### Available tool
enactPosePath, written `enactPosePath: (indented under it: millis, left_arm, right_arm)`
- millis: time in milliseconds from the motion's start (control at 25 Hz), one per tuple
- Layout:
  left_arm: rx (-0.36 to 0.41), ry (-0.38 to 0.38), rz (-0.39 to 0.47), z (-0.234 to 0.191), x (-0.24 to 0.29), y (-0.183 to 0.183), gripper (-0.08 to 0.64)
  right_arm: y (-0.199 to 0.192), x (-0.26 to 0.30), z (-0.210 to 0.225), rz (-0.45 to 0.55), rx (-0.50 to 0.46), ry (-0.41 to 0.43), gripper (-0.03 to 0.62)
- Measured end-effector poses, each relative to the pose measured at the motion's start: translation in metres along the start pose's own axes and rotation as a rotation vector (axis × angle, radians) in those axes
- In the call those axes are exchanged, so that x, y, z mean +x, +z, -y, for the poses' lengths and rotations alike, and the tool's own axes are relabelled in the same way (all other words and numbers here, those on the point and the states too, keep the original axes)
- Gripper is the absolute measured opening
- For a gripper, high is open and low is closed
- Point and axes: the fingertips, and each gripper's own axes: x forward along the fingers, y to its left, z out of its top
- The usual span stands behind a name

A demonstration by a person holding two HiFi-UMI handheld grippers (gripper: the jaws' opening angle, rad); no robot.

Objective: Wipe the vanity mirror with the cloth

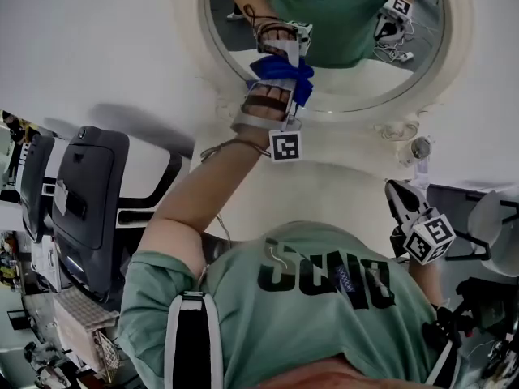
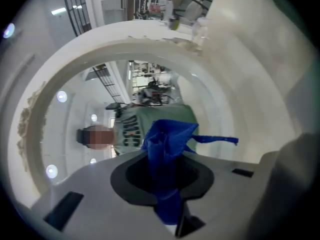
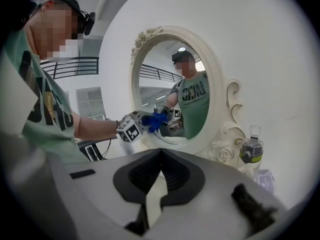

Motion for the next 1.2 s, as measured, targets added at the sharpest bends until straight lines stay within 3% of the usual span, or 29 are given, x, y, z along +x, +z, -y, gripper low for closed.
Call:
enactPosePath:
  millis: [80,200,320,560,680,840,1000,1080,1200]
  left_arm:
    - [0.009,-0.069,-0.006,0.051,0.004,-0.001,0.083]
    - [-0.067,-0.149,-0.008,0.094,0.013,0.005,0.081]
    - [-0.211,-0.293,-0.002,0.112,0.014,0.019,0.08]
    - [-0.255,-0.388,0.01,0.112,0.007,0.022,0.081]
    - [-0.346,-0.268,0.038,0.037,0.0,0.013,0.084]
    - [-0.461,0.056,0.119,-0.146,-0.028,-0.006,0.084]
    - [-0.471,0.32,0.126,-0.301,-0.053,-0.034,0.084]
    - [-0.459,0.376,0.106,-0.346,-0.056,-0.043,0.084]
    - [-0.447,0.357,0.08,-0.368,-0.045,-0.047,0.085]
  right_arm:
    - [-0.003,0.0,0.002,-0.02,0.005,-0.007,0.008]
    - [-0.01,0.001,0.009,-0.04,0.013,-0.014,0.007]
    - [-0.011,0.002,0.011,-0.041,0.005,-0.008,0.008]
    - [-0.001,0.003,-0.002,-0.011,-0.028,0.005,0.008]
    - [0.005,-0.002,0.0,0.019,-0.039,-0.001,0.008]
    - [0.012,-0.004,0.004,0.062,-0.046,0.0,0.007]
    - [0.014,-0.004,0.003,0.094,-0.052,0.013,0.008]
    - [0.016,-0.005,0.006,0.111,-0.05,0.015,0.006]
    - [0.017,-0.007,0.01,0.128,-0.045,0.015,0.008]
